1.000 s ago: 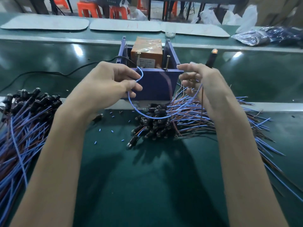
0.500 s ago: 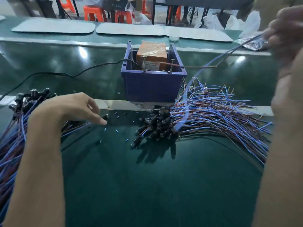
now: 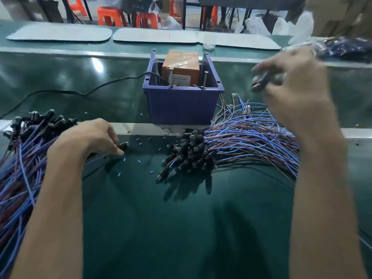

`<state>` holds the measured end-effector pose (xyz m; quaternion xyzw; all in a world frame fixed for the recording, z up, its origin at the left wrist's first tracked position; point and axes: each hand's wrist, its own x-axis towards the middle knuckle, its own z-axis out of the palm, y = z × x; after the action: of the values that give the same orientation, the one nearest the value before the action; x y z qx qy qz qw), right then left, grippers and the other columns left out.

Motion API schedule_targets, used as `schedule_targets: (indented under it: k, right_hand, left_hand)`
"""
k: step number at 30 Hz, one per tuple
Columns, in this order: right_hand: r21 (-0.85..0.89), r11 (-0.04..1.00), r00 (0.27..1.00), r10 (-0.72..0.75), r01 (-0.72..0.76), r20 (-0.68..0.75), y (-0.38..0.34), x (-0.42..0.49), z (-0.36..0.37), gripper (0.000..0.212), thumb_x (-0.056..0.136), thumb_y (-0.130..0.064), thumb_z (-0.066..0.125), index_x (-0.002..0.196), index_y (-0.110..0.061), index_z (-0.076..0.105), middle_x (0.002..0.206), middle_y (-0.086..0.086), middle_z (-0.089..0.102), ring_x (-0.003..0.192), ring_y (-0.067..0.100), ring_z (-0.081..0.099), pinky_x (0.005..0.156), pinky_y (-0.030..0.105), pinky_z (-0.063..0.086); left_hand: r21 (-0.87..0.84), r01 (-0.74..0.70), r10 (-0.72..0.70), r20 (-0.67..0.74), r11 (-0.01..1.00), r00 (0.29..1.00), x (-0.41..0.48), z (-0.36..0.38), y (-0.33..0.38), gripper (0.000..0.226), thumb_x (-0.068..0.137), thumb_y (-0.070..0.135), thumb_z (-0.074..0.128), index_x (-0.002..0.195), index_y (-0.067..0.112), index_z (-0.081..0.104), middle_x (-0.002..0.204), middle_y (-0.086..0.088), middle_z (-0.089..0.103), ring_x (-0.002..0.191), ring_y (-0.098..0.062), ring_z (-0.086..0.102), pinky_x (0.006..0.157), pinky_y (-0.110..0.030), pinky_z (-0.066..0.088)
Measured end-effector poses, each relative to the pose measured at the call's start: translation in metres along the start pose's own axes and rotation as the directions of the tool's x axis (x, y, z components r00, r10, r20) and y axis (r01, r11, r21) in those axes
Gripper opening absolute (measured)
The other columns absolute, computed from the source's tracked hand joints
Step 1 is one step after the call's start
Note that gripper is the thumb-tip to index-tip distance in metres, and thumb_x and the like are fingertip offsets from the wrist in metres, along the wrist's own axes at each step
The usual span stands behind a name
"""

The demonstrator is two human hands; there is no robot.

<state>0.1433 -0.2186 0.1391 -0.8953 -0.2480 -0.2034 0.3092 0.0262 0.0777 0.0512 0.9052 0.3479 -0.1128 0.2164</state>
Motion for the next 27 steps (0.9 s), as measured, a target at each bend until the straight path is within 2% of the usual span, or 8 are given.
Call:
schedule_targets:
  k: [2, 4, 6, 11, 16, 20, 24, 27]
  right_hand:
    - [-0.085, 0.993, 0.933, 0.108, -0.084, 0.344, -0.003, -0.006, 0.013, 0.024, 0.088, -0.010, 0.062, 0.109, -0.015, 0.071, 0.107, 0.010, 0.063, 0.099, 0.022, 0.060, 0.092, 0.026, 0.044]
    - [-0.183, 0.981, 0.755, 0.172, -0.071, 0.633, -0.009, -0.013, 0.028, 0.018, 0.088, -0.020, 0.064, 0.104, -0.020, 0.073, 0.100, 0.006, 0.069, 0.095, 0.020, 0.060, 0.088, 0.028, 0.048]
    - [-0.220, 0.976, 0.645, 0.164, 0.006, 0.746, -0.011, -0.018, 0.041, 0.017, 0.088, -0.027, 0.064, 0.103, -0.024, 0.072, 0.103, 0.007, 0.069, 0.096, 0.023, 0.059, 0.086, 0.032, 0.050]
    - [-0.133, 0.990, 0.653, 0.077, 0.037, 0.753, -0.004, -0.015, 0.048, 0.033, 0.092, -0.017, 0.056, 0.121, -0.030, 0.064, 0.113, -0.005, 0.068, 0.105, 0.017, 0.059, 0.089, 0.026, 0.045]
    - [0.233, 0.971, 0.806, -0.094, -0.055, 0.584, -0.006, -0.010, 0.048, 0.039, 0.088, -0.026, 0.067, 0.126, -0.024, 0.060, 0.104, -0.011, 0.064, 0.080, -0.002, 0.060, 0.068, -0.001, 0.037]
    - [0.466, 0.876, 0.740, -0.232, -0.123, 0.631, -0.019, -0.017, 0.053, 0.058, 0.083, -0.024, 0.073, 0.136, -0.024, 0.049, 0.113, -0.011, 0.063, 0.096, 0.000, 0.065, 0.080, 0.011, 0.048]
    - [0.654, 0.749, 0.797, -0.327, -0.110, 0.508, -0.034, -0.020, 0.060, 0.015, 0.086, -0.001, 0.064, 0.101, 0.001, 0.062, 0.090, 0.016, 0.067, 0.086, 0.027, 0.069, 0.083, 0.056, 0.053]
    - [0.735, 0.662, 0.879, -0.251, -0.149, 0.405, -0.036, -0.018, 0.061, 0.008, 0.089, 0.007, 0.058, 0.091, 0.003, 0.065, 0.087, 0.018, 0.070, 0.085, 0.025, 0.070, 0.083, 0.045, 0.057]
  left_hand:
    - [0.021, -0.003, 0.003, 0.025, 1.000, 1.000, 0.000, 0.005, 0.001, 0.024, 0.068, 0.023, 0.087, 0.076, 0.018, 0.065, 0.089, -0.007, 0.070, 0.091, -0.027, 0.062, 0.084, -0.032, 0.048]
    - [0.027, -0.009, 0.009, 0.022, 1.000, 1.000, 0.000, 0.007, 0.003, 0.021, 0.070, 0.023, 0.085, 0.075, 0.018, 0.065, 0.090, -0.006, 0.070, 0.090, -0.026, 0.061, 0.078, -0.029, 0.044]
    - [0.024, -0.030, 0.030, 0.010, 0.999, 1.000, 0.001, 0.006, 0.007, 0.019, 0.072, 0.025, 0.084, 0.074, 0.021, 0.065, 0.092, -0.006, 0.069, 0.090, -0.025, 0.060, 0.079, -0.028, 0.043]
    - [0.002, -0.140, 0.140, -0.056, 0.990, 0.989, -0.011, -0.002, 0.026, 0.015, 0.076, 0.036, 0.078, 0.076, 0.030, 0.064, 0.092, 0.000, 0.068, 0.092, -0.025, 0.059, 0.078, -0.031, 0.046]
    - [-0.150, -0.472, 0.437, -0.215, 0.869, 0.873, -0.035, -0.019, 0.048, 0.011, 0.079, 0.028, 0.076, 0.078, 0.031, 0.066, 0.067, 0.010, 0.070, 0.069, -0.004, 0.063, 0.063, -0.023, 0.040]
    - [-0.453, -0.667, 0.611, -0.289, 0.591, 0.737, -0.068, -0.028, 0.070, 0.017, 0.071, 0.034, 0.075, 0.086, 0.028, 0.068, 0.074, 0.004, 0.071, 0.073, -0.011, 0.070, 0.072, -0.023, 0.053]
    - [-0.459, -0.743, 0.699, -0.306, 0.487, 0.647, -0.084, -0.023, 0.089, 0.018, 0.076, 0.027, 0.072, 0.091, 0.020, 0.066, 0.080, -0.003, 0.068, 0.071, -0.018, 0.068, 0.071, -0.026, 0.057]
    - [-0.477, -0.757, 0.622, -0.442, 0.447, 0.646, -0.083, -0.019, 0.098, 0.007, 0.087, 0.022, 0.069, 0.088, 0.023, 0.062, 0.078, 0.006, 0.071, 0.072, -0.006, 0.068, 0.071, -0.019, 0.055]
